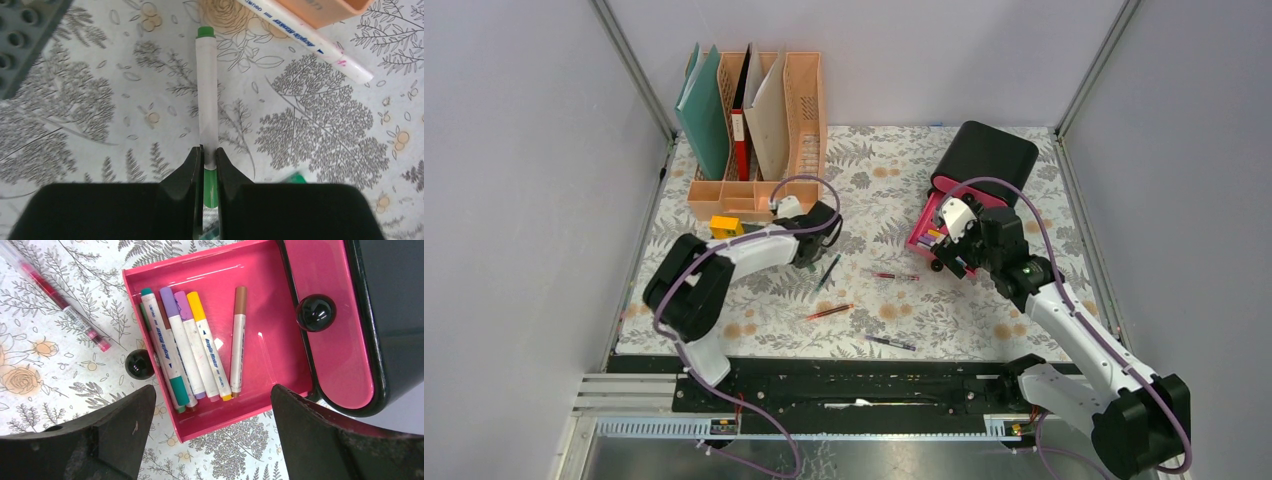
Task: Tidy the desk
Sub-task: Pick up the stationery from the center of the board, then place the stationery in the drawer.
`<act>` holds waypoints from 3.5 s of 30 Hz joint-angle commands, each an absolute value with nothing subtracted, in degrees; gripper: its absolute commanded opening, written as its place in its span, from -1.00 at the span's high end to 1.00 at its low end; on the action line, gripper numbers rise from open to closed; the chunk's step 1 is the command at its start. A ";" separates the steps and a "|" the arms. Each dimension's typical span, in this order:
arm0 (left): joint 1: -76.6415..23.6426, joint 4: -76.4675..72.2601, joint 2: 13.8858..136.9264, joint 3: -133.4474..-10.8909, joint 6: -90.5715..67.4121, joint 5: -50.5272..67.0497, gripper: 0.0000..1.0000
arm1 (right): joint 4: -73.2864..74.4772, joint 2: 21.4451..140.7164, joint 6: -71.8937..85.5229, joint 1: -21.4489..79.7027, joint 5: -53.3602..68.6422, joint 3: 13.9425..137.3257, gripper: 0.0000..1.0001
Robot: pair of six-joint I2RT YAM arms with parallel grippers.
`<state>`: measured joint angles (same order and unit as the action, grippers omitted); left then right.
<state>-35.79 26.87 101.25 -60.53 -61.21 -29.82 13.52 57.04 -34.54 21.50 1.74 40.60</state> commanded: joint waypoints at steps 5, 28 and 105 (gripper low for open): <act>-35.76 23.06 85.28 -52.75 -59.23 -27.70 1.00 | 14.79 54.62 -35.00 21.74 8.11 42.21 -0.84; -40.29 -50.87 47.33 -12.25 -55.76 6.06 1.00 | 25.13 51.45 -27.36 21.61 45.85 47.92 -0.99; -63.76 -39.77 58.01 -18.08 -37.07 -28.41 -0.98 | 10.26 48.40 -19.17 17.47 28.34 42.05 1.00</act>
